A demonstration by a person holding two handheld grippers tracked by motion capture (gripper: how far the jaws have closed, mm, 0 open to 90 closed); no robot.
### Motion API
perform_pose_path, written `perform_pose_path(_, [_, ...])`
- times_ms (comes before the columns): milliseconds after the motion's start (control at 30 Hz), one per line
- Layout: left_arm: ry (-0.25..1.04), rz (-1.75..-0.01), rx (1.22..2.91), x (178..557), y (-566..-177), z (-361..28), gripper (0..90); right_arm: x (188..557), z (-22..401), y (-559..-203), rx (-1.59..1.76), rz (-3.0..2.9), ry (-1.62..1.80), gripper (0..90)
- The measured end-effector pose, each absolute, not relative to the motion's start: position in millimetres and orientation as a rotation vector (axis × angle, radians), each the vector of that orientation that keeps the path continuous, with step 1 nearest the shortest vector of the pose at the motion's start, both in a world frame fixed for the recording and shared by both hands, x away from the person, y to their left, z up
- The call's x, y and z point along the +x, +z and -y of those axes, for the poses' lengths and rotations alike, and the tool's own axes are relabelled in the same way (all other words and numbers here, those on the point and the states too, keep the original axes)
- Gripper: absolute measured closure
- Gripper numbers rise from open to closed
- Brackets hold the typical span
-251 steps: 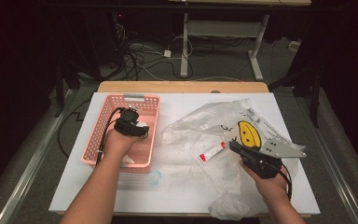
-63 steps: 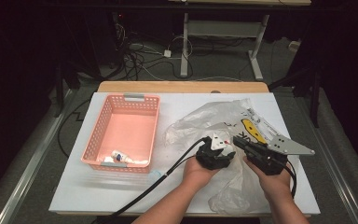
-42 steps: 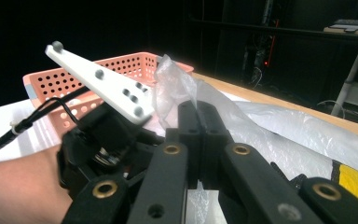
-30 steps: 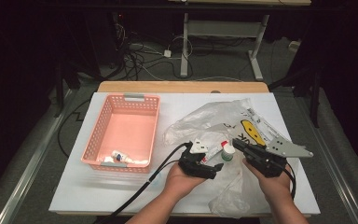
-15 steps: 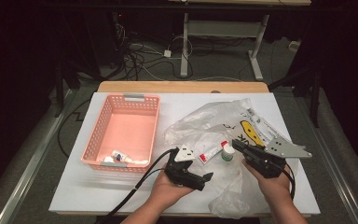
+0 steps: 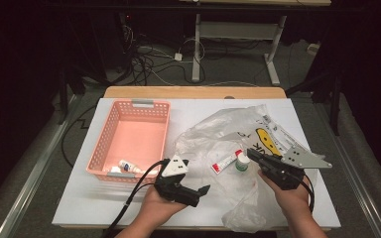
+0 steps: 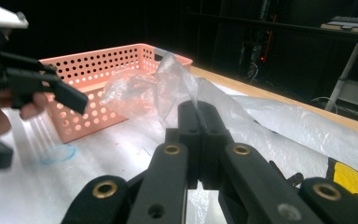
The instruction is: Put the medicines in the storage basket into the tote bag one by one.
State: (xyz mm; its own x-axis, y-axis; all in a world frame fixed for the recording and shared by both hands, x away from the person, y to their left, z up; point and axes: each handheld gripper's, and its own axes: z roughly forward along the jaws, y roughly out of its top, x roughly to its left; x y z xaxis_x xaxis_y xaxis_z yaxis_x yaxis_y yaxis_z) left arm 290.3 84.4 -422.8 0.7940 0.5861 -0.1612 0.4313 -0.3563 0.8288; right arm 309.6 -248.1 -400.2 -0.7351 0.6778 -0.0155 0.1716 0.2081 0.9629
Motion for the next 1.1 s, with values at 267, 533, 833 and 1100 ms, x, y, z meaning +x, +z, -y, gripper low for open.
perform_pose_path(267, [0.285, -0.844, 1.976, 289.6, -419.4, -131.0, 0.2, 309.5, 246.1, -401.2, 0.788, -2.057, 1.544, 90.0])
perform_pose_path(533, [0.378, -0.946, 1.911, 289.5, -416.8, -181.5, 12.0, 310.1, 246.0, -401.9, 0.783, -2.057, 1.545, 90.0])
perform_pose_path(833, [0.37, -1.06, 1.877, 292.1, -420.3, -229.5, 29.8, 310.5, 243.5, -403.9, 0.788, -2.07, 1.546, 90.0])
perform_pose_path(1100, [0.384, -1.097, 1.841, 290.8, -426.5, -248.9, 52.0, 310.5, 244.4, -404.9, 0.79, -2.07, 1.541, 90.0])
